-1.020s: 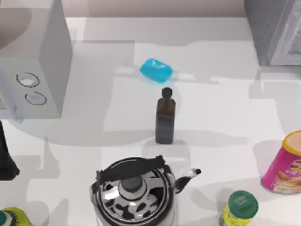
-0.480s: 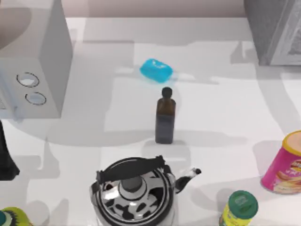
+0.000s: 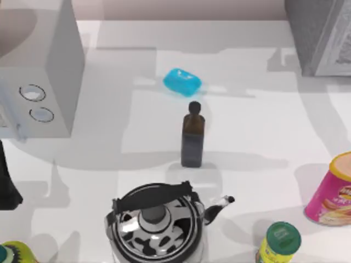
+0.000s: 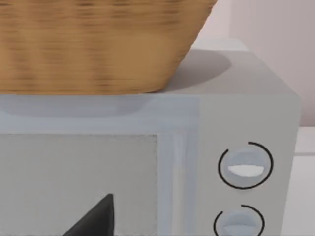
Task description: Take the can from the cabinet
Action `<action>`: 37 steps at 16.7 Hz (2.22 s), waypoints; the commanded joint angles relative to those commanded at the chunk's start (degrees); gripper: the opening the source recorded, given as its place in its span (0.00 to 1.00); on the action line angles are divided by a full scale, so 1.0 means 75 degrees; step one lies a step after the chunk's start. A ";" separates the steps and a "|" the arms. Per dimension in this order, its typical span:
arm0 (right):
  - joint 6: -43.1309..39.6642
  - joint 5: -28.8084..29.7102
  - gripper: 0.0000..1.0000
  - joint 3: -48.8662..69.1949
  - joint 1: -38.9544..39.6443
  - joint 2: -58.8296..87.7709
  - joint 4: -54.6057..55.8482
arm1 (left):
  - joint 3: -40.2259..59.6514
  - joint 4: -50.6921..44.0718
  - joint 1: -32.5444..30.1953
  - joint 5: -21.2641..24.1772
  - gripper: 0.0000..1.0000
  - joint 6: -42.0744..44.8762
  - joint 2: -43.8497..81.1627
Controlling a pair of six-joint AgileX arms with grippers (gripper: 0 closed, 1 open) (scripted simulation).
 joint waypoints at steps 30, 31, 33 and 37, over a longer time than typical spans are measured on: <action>-0.0017 -0.0241 0.55 0.1068 -0.0312 0.2171 0.1232 | 0.0000 0.0000 0.0000 0.0000 1.00 0.0000 0.0000; -0.0017 -0.0241 0.47 0.1068 -0.0312 0.2171 0.1232 | 0.0000 0.0000 0.0000 0.0000 1.00 0.0000 0.0000; -0.0017 -0.0241 0.32 0.1068 -0.0312 0.2171 0.1232 | 0.0000 0.0000 0.0000 0.0000 1.00 0.0000 0.0000; -0.0017 -0.0241 0.02 0.1068 -0.0312 0.2171 0.1232 | 0.0000 0.0000 0.0000 0.0000 1.00 0.0000 0.0000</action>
